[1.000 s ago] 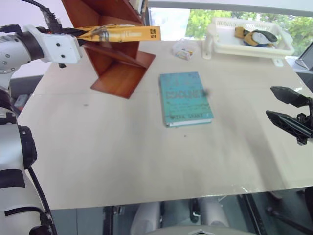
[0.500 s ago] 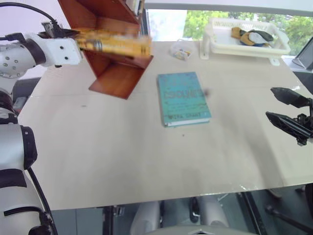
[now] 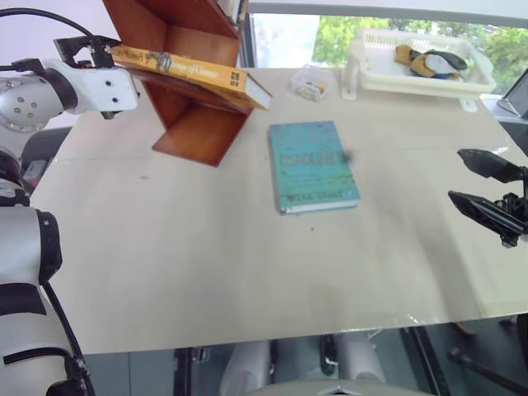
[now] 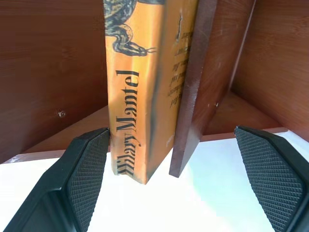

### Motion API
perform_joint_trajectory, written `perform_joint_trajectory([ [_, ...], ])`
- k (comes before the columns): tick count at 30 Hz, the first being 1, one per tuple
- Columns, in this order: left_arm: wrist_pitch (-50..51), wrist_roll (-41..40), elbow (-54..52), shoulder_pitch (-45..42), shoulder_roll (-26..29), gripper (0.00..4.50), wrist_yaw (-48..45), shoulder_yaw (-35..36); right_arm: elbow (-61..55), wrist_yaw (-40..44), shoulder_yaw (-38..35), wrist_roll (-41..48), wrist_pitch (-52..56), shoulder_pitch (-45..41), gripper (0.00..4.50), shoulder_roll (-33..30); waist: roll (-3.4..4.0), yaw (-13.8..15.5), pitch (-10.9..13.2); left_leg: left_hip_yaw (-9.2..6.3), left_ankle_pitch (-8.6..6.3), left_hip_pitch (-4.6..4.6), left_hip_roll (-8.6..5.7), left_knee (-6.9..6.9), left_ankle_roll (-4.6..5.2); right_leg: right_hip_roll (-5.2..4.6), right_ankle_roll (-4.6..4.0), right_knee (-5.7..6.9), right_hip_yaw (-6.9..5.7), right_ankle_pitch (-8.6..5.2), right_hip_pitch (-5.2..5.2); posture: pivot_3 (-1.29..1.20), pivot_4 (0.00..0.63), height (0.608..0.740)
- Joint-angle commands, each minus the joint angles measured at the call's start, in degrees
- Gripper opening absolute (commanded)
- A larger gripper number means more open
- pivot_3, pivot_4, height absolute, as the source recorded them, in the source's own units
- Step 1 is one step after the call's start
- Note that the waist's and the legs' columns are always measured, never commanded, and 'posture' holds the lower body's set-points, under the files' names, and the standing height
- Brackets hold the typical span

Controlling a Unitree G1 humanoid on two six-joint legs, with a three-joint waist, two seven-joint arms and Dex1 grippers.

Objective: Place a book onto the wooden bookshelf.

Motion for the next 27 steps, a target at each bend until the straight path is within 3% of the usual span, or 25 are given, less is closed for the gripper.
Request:
perform_joint_trajectory([
  [1,-0.2,-4.3,-0.3,-0.9,2.2,4.42,-2.2,3.4,-0.2,0.7,-2.6,0.5,-1.0,0.0,4.50,-0.4,0.00,0.0,0.0,0.01,0.00,0.00,0.00,0.01,0.00,0.00,0.00,0.00,0.00,0.00,0.00,0.00,0.150,0.707],
  [8,-0.9,-10.3,-1.6,-1.2,1.6,4.42,-5.8,7.7,1.0,1.6,-2.0,-0.1,-0.9,-0.9,4.50,-0.7,0.00,0.0,0.0,0.01,0.00,0.01,0.00,0.04,0.00,0.00,0.00,0.02,0.01,0.00,0.00,0.00,0.150,0.707],
  [11,2.3,-21.1,-2.3,-0.4,-1.3,4.42,-18.2,14.1,1.4,1.9,-1.9,-0.3,-0.9,-1.2,4.50,-0.9,0.00,0.1,0.0,-0.01,0.01,-0.01,0.00,0.08,-0.01,-0.01,0.01,0.01,-0.01,0.01,0.01,0.00,0.150,0.707],
  [14,14.8,-35.9,-5.1,-0.8,-5.1,4.42,-32.7,24.0,1.4,2.3,-2.2,-0.5,-1.0,-1.1,4.50,-0.9,0.00,0.1,0.0,-0.01,0.05,-0.06,-0.01,0.16,-0.09,-0.01,0.01,0.03,-0.03,0.01,0.02,0.00,0.150,0.707],
  [20,38.0,-49.5,-16.0,4.0,-5.6,4.42,-46.4,31.4,1.1,2.7,-3.7,0.1,-0.4,-0.3,4.50,-1.2,0.01,-1.1,0.0,0.00,0.07,-0.03,0.01,0.16,-0.11,0.03,0.01,0.06,0.02,0.01,0.00,0.00,0.150,0.707],
  [23,50.9,-57.0,-29.9,12.3,-8.9,4.42,-46.8,33.5,1.0,2.6,-3.8,0.1,-0.3,-0.3,4.50,-1.2,0.05,-1.2,0.0,-0.01,0.07,0.02,0.03,0.16,-0.12,0.03,0.01,0.09,0.06,0.01,0.02,0.00,0.150,0.707],
  [27,63.6,-64.4,-48.9,23.1,-14.2,4.42,-39.5,35.4,0.5,2.3,-3.9,0.2,0.0,-0.2,4.50,-1.4,0.03,-0.8,0.0,-0.04,0.08,0.12,0.03,0.21,-0.13,0.01,0.05,0.05,0.16,0.05,0.17,0.00,0.150,0.707],
])
